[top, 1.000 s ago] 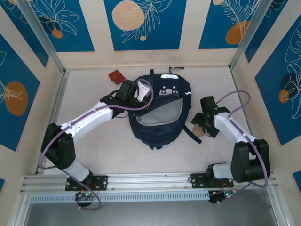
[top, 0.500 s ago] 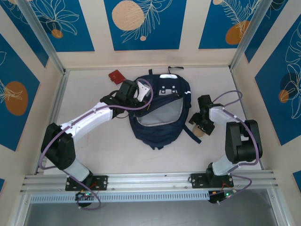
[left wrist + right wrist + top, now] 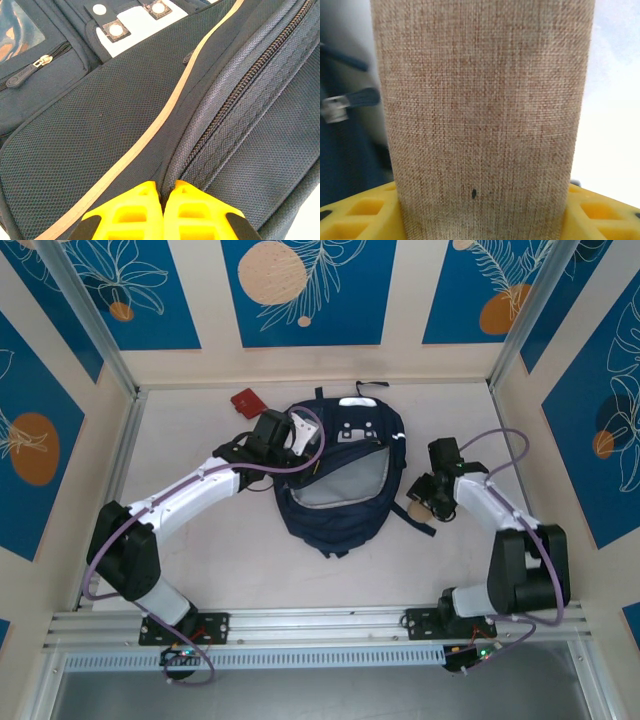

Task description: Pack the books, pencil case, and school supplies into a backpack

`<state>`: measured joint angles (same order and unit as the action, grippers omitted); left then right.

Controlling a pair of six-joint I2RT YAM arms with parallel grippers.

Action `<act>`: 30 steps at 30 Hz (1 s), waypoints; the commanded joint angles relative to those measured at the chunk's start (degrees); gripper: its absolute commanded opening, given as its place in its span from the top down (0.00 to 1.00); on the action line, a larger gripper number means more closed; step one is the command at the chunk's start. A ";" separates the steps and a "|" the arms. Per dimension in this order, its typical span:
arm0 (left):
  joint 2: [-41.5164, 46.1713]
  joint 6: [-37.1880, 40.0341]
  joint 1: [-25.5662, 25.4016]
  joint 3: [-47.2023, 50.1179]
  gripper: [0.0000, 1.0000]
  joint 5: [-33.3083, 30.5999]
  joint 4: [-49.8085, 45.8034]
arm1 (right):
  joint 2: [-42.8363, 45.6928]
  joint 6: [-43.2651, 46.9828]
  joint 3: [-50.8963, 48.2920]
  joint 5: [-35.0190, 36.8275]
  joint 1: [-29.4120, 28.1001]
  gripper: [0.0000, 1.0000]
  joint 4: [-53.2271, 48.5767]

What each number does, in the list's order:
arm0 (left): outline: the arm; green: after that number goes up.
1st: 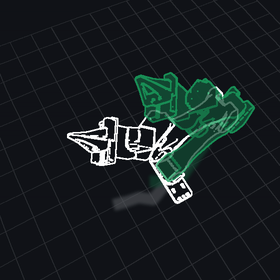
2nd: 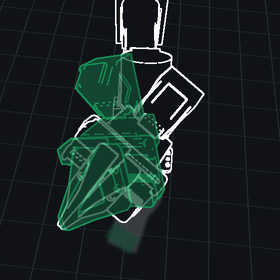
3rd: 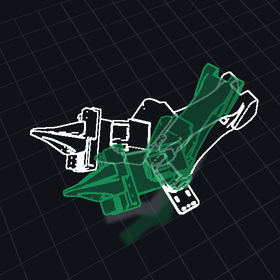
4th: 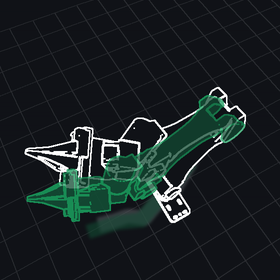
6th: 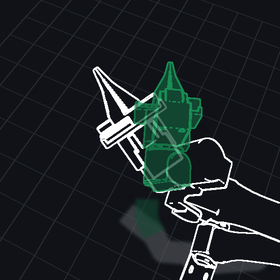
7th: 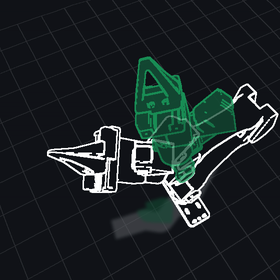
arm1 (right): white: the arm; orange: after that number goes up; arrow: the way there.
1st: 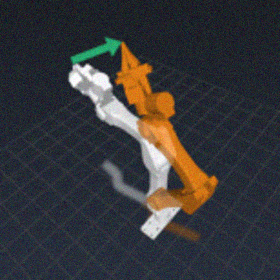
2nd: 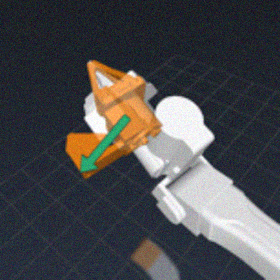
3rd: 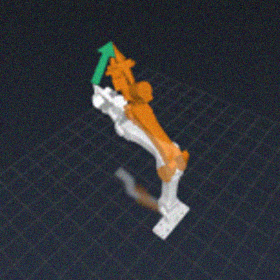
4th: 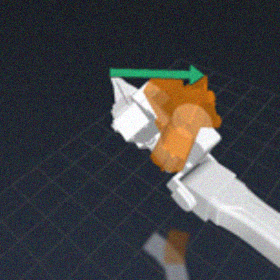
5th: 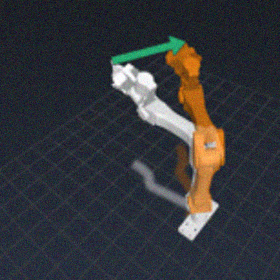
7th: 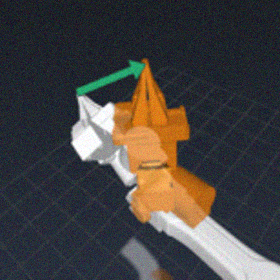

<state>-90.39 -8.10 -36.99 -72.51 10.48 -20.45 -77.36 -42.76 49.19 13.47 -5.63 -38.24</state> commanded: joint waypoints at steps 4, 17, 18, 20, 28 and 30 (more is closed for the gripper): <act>0.68 -5.44 0.89 -2.37 1.00 -0.50 1.45 | 10.30 -1.32 3.24 -10.71 -4.21 0.51 -5.00; -0.62 -7.28 0.88 -6.11 1.00 5.95 1.05 | 9.96 -19.91 1.44 -19.63 -21.04 0.51 11.75; -0.60 -7.28 0.87 -6.33 1.00 5.96 0.74 | 8.80 -21.08 1.56 -19.34 -21.09 0.51 13.50; -0.65 -7.55 0.86 -6.48 1.00 5.96 0.09 | 6.83 -22.56 1.94 -18.71 -21.22 0.51 16.78; -0.57 -8.51 0.88 -6.92 1.00 5.76 -0.19 | 0.62 -29.84 1.23 -16.54 -20.37 0.37 30.18; -0.75 -8.99 0.94 -7.05 1.00 5.53 -0.12 | -1.15 -30.00 0.91 -18.69 -19.96 0.24 34.47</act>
<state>-91.68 -14.57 -36.77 -76.58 14.79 -21.98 -76.90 -69.91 50.76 -3.70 -26.22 -13.23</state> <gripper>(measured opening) 0.039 0.731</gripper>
